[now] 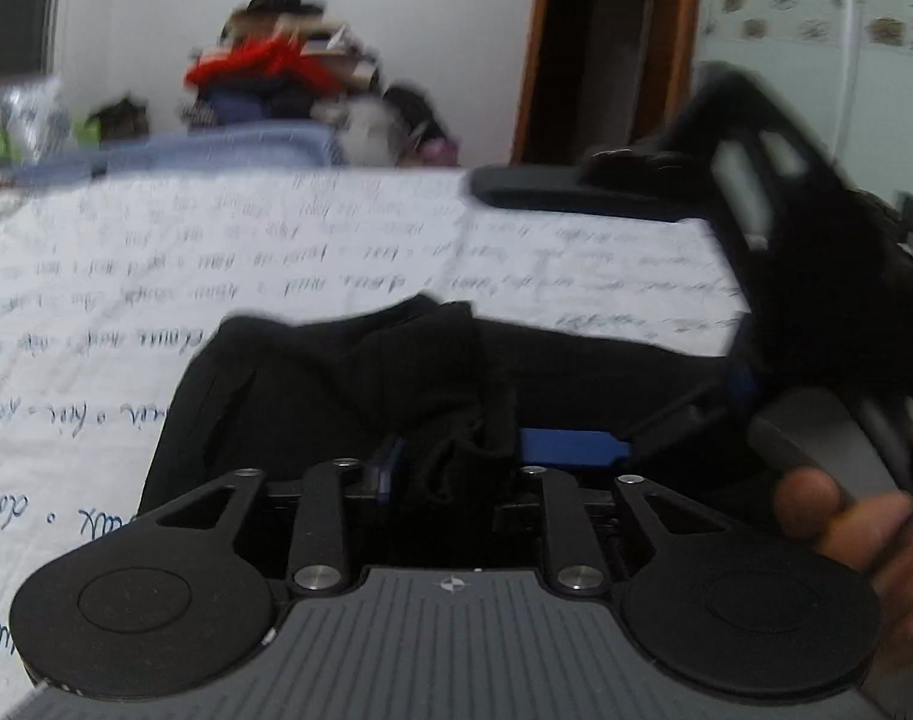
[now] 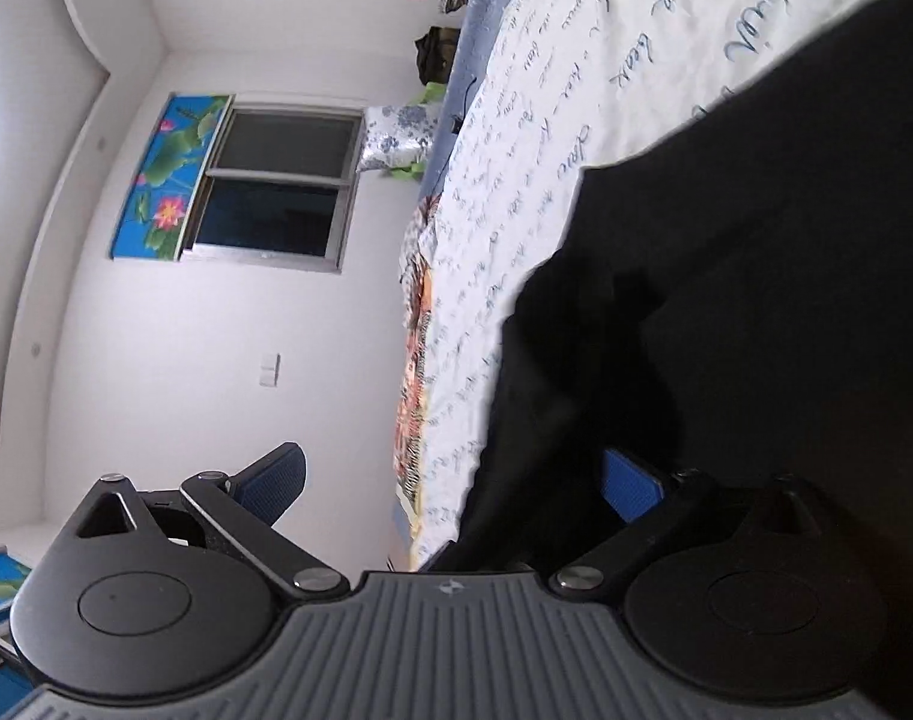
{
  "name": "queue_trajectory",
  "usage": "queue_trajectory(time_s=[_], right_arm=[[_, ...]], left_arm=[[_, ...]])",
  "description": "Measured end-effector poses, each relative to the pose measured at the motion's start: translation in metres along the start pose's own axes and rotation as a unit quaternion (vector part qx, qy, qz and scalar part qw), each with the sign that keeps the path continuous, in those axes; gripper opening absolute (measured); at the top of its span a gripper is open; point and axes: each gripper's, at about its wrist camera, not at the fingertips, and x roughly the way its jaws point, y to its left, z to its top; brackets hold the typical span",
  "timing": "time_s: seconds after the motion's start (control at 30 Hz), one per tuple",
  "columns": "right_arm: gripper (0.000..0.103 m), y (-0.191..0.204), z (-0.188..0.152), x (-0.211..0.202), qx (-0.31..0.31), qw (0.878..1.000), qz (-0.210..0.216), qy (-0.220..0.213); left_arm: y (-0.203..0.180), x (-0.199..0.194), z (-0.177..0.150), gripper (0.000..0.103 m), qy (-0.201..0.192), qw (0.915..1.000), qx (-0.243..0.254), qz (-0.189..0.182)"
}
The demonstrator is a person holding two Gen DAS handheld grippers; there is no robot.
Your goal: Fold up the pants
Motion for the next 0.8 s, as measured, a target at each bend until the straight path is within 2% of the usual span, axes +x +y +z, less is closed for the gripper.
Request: queue_trajectory(time_s=[0.07,0.1,0.17,0.27,0.37,0.43,0.47,0.5,0.6,0.67,0.8], right_arm=[[0.103,0.006,0.0,0.003,-0.012,1.0,-0.016,0.018],[0.103,0.009,0.001,0.006,-0.017,0.999,-0.028,0.024],[0.103,0.014,0.002,0.014,-0.025,0.998,-0.047,0.036],[0.103,0.023,-0.001,0.026,-0.049,0.994,-0.084,0.052],[0.101,0.033,-0.014,0.035,-0.106,0.985,-0.115,0.07],[0.075,0.038,-0.025,0.042,-0.148,0.974,-0.15,0.083],[0.039,0.038,-0.029,0.047,-0.162,0.966,-0.182,0.087],[0.025,0.036,-0.029,0.049,-0.166,0.964,-0.187,0.092],[0.019,0.03,-0.025,0.046,-0.137,0.973,-0.162,0.089],[0.016,0.034,-0.02,0.038,-0.123,0.98,-0.137,0.075],[0.015,0.052,-0.012,0.028,-0.131,0.984,-0.109,0.058]], left_arm=[[0.008,-0.018,-0.004,0.041,-0.016,0.999,-0.013,-0.038],[0.012,-0.028,-0.005,0.05,-0.024,0.9983,-0.008,-0.053],[0.016,-0.046,-0.012,0.056,-0.043,0.9975,0.007,-0.056],[0.029,-0.068,-0.019,0.061,-0.059,0.9981,0.014,-0.013],[0.041,-0.074,-0.029,0.065,-0.041,0.9975,-0.003,0.057],[0.048,-0.065,-0.033,0.065,-0.006,0.9958,-0.018,0.09],[0.05,-0.06,-0.035,0.065,0.01,0.9953,-0.03,0.092],[0.051,-0.057,-0.037,0.065,0.019,0.9954,-0.038,0.086],[0.04,-0.052,-0.039,0.066,0.011,0.9971,-0.019,0.073],[0.033,-0.048,-0.039,0.071,0.006,0.9968,-0.005,0.079],[0.038,-0.041,-0.033,0.072,0.004,0.9951,-0.027,0.095]])
